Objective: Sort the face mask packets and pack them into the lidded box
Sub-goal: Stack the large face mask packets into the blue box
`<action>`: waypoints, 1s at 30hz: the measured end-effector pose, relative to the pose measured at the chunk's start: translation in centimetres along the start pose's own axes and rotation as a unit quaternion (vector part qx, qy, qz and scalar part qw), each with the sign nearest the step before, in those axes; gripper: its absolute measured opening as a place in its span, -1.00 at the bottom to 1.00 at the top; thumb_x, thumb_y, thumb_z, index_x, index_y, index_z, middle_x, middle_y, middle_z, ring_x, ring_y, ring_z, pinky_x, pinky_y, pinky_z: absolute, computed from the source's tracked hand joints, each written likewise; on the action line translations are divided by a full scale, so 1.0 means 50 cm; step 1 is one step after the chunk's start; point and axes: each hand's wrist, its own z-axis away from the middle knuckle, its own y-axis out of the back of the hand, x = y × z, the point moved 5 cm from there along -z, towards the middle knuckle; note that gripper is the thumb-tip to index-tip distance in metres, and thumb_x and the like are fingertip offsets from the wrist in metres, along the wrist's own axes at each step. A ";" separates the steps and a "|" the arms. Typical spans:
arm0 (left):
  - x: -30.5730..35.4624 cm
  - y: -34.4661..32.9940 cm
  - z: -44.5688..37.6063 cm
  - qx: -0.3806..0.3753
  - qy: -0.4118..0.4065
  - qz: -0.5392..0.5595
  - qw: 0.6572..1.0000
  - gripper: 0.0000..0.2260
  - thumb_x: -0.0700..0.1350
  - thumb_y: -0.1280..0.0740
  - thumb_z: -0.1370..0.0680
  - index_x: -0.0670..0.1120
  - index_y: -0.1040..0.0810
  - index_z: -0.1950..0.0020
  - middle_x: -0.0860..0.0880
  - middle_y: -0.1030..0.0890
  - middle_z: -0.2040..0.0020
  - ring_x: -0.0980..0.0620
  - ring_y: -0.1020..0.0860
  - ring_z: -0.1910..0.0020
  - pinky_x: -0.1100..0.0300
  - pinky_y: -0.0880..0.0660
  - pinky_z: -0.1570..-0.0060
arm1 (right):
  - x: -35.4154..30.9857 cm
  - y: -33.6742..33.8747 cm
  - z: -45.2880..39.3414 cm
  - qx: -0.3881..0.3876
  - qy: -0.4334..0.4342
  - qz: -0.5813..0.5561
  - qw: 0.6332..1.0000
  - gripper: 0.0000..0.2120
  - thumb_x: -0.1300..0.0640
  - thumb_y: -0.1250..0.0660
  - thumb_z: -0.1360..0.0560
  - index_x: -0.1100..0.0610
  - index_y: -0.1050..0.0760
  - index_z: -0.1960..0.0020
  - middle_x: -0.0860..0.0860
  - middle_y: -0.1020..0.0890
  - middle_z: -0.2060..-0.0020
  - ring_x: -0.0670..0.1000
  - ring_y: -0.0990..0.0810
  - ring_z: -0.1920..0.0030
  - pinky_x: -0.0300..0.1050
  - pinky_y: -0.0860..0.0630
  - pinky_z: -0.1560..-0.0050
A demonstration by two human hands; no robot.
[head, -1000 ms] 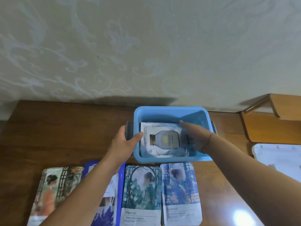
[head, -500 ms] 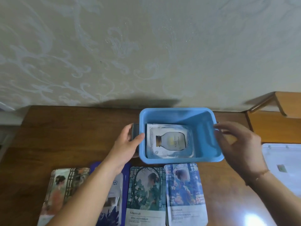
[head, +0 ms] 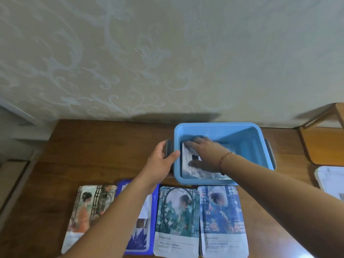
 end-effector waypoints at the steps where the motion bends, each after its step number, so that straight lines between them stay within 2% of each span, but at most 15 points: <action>1: -0.002 -0.001 0.001 0.002 -0.001 -0.001 1.000 -0.55 -0.04 -0.32 -0.60 0.07 -0.28 -0.47 -0.03 -0.64 -0.14 0.04 -0.68 0.02 0.06 -0.64 0.16 | 0.000 -0.007 -0.002 -0.004 -0.003 -0.001 1.000 -0.32 -0.20 -0.26 -0.51 -0.04 -0.10 -0.53 0.01 -0.31 -0.43 0.12 -0.24 -0.43 0.18 -0.34 -0.36; 5: -0.001 -0.006 0.006 0.004 -0.008 -0.005 1.000 -0.61 -0.04 -0.30 -0.62 0.10 -0.32 -0.43 -0.02 -0.64 -0.14 0.03 -0.68 0.02 0.09 -0.63 0.17 | -0.012 -0.035 -0.010 -0.007 -0.010 0.009 1.000 -0.42 -0.21 -0.19 -0.52 -0.09 -0.15 -0.49 0.01 -0.32 -0.39 0.13 -0.22 -0.41 0.24 -0.29 -0.35; 7: 0.000 -0.005 0.009 0.000 -0.010 -0.005 1.000 -0.64 -0.05 -0.29 -0.62 0.11 -0.32 -0.40 -0.03 -0.65 -0.10 0.07 -0.69 0.07 0.13 -0.61 0.21 | -0.008 -0.033 -0.008 -0.006 -0.011 -0.036 0.999 -0.41 -0.21 -0.21 -0.51 -0.09 -0.18 -0.48 0.00 -0.32 -0.39 0.12 -0.22 -0.41 0.22 -0.25 -0.38; 11: -0.005 0.003 0.011 0.009 -0.012 -0.006 1.000 -0.55 -0.01 -0.33 -0.59 0.09 -0.29 -0.46 0.01 -0.66 -0.11 0.13 -0.67 0.03 0.10 -0.63 0.12 | 0.024 0.026 0.043 0.044 -0.014 -0.138 0.989 -0.38 -0.10 -0.35 -0.51 0.07 -0.28 -0.49 0.04 -0.37 -0.43 0.09 -0.34 -0.40 -0.05 -0.25 -0.43; 13: -0.009 0.009 0.015 0.022 -0.018 0.005 1.000 -0.49 0.00 -0.36 -0.57 0.08 -0.27 -0.49 0.07 -0.66 -0.13 0.14 -0.66 -0.03 0.03 -0.63 0.01 | 0.051 0.068 0.120 0.149 -0.029 -0.176 0.972 -0.48 -0.01 -0.40 -0.50 0.10 -0.41 -0.42 0.03 -0.44 -0.39 0.04 -0.42 -0.37 -0.24 -0.24 -0.35; 15: -0.011 0.015 0.023 0.031 -0.028 0.000 0.999 -0.44 0.00 -0.37 -0.56 0.07 -0.23 -0.52 0.11 -0.62 -0.15 0.15 -0.62 -0.10 -0.03 -0.61 -0.08 | 0.090 0.101 0.229 0.321 -0.073 -0.196 0.924 -0.63 0.11 -0.44 -0.47 0.13 -0.55 -0.26 0.05 -0.60 -0.21 -0.01 -0.54 -0.20 -0.34 -0.31 -0.21; 16: -0.011 0.012 0.029 0.029 -0.033 -0.005 0.999 -0.43 0.00 -0.36 -0.57 0.07 -0.22 -0.52 0.11 -0.61 -0.17 0.14 -0.61 -0.12 -0.04 -0.60 -0.09 | 0.117 0.102 0.284 0.389 -0.118 -0.205 0.890 -0.68 0.15 -0.45 -0.46 0.14 -0.58 -0.20 0.05 -0.64 -0.14 -0.02 -0.57 -0.12 -0.30 -0.37 -0.18; 17: -0.013 0.011 0.033 0.025 -0.034 -0.009 0.999 -0.42 -0.01 -0.36 -0.57 0.07 -0.20 -0.53 0.09 -0.61 -0.18 0.13 -0.61 -0.13 -0.04 -0.60 -0.10 | 0.145 0.089 0.324 0.420 -0.177 -0.230 0.860 -0.70 0.16 -0.44 -0.46 0.14 -0.58 -0.19 0.04 -0.64 -0.12 -0.02 -0.57 -0.09 -0.20 -0.44 -0.17; 18: -0.015 0.007 0.037 0.020 -0.033 -0.004 0.999 -0.42 -0.02 -0.36 -0.57 0.07 -0.20 -0.53 0.07 -0.61 -0.19 0.12 -0.62 -0.12 -0.04 -0.61 -0.08 | 0.172 0.067 0.349 0.416 -0.240 -0.271 0.834 -0.68 0.13 -0.42 -0.47 0.11 -0.55 -0.22 0.04 -0.62 -0.15 -0.02 -0.57 -0.10 -0.08 -0.51 -0.15; 20: -0.018 -0.002 0.042 0.022 -0.027 0.010 0.999 -0.46 -0.07 -0.35 -0.58 0.10 -0.21 -0.50 0.04 -0.62 -0.18 0.12 -0.65 -0.07 0.03 -0.63 -0.01 | 0.203 0.003 0.362 0.316 -0.316 -0.395 0.802 -0.55 0.00 -0.38 -0.49 0.03 -0.43 -0.35 0.01 -0.56 -0.24 0.01 -0.58 -0.13 0.05 -0.58 -0.06; 22: -0.014 -0.009 0.042 0.030 -0.024 0.008 0.999 -0.44 -0.09 -0.35 -0.58 0.13 -0.20 -0.52 0.01 -0.62 -0.19 0.11 -0.65 -0.06 0.09 -0.63 0.05 | 0.203 -0.041 0.354 0.237 -0.297 -0.539 0.752 -0.47 -0.05 -0.35 -0.49 -0.07 -0.32 -0.43 0.00 -0.55 -0.25 0.03 -0.63 -0.09 0.12 -0.65 0.06; 24: -0.009 -0.021 0.037 0.031 -0.023 0.004 0.999 -0.44 -0.09 -0.34 -0.59 0.13 -0.18 -0.53 -0.02 -0.60 -0.22 0.08 -0.64 -0.09 0.09 -0.62 0.05 | 0.205 -0.052 0.354 0.222 -0.271 -0.615 0.706 -0.43 0.01 -0.35 -0.51 -0.12 -0.24 -0.46 0.00 -0.57 -0.22 0.04 -0.67 -0.03 0.13 -0.66 0.15; 30: 0.002 -0.102 0.024 0.005 -0.031 -0.002 1.000 -0.45 -0.06 -0.32 -0.60 0.14 -0.17 -0.53 -0.03 -0.57 -0.26 0.10 -0.63 -0.08 0.15 -0.63 0.10 | 0.260 -0.063 0.399 0.249 -0.284 -0.619 0.689 -0.44 0.08 -0.32 -0.55 -0.13 -0.21 -0.48 0.02 -0.57 -0.21 0.04 -0.66 -0.04 0.18 -0.65 0.11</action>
